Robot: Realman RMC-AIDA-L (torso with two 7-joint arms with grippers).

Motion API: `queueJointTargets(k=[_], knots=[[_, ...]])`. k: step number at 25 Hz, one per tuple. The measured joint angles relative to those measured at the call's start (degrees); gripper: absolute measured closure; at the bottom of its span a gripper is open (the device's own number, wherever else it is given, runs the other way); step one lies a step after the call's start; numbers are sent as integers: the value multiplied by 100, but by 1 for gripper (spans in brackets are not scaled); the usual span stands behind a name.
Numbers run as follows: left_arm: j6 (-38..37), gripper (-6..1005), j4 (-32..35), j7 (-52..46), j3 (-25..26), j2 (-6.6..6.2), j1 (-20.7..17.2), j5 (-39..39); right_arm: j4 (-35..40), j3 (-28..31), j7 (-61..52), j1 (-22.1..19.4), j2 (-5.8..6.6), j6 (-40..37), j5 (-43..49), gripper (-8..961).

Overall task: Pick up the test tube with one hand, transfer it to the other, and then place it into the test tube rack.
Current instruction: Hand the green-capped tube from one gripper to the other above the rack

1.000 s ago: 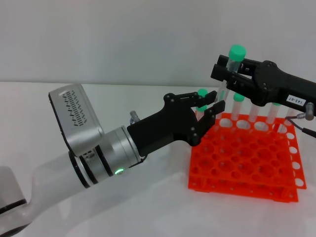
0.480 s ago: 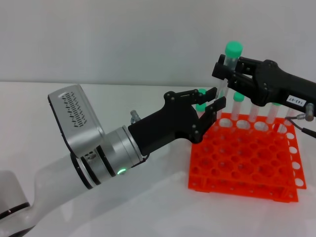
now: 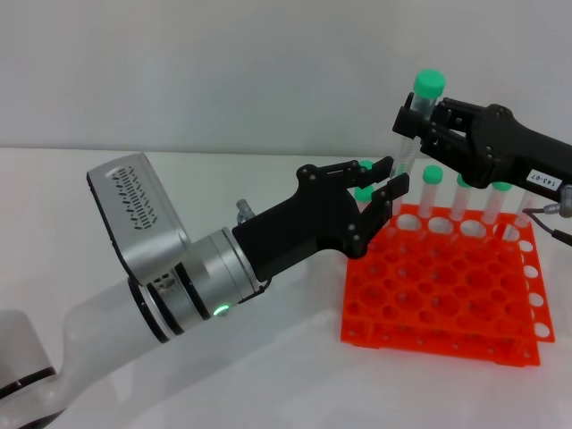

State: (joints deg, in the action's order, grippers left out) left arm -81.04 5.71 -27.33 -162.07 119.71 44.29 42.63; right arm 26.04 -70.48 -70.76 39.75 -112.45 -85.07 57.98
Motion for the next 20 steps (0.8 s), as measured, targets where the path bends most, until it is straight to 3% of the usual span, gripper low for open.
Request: queueJointTargets(k=[20], knots=[[377,814,170,224,-1,11,-78,101,62,-4,193,-21,-66,-11,18,726]])
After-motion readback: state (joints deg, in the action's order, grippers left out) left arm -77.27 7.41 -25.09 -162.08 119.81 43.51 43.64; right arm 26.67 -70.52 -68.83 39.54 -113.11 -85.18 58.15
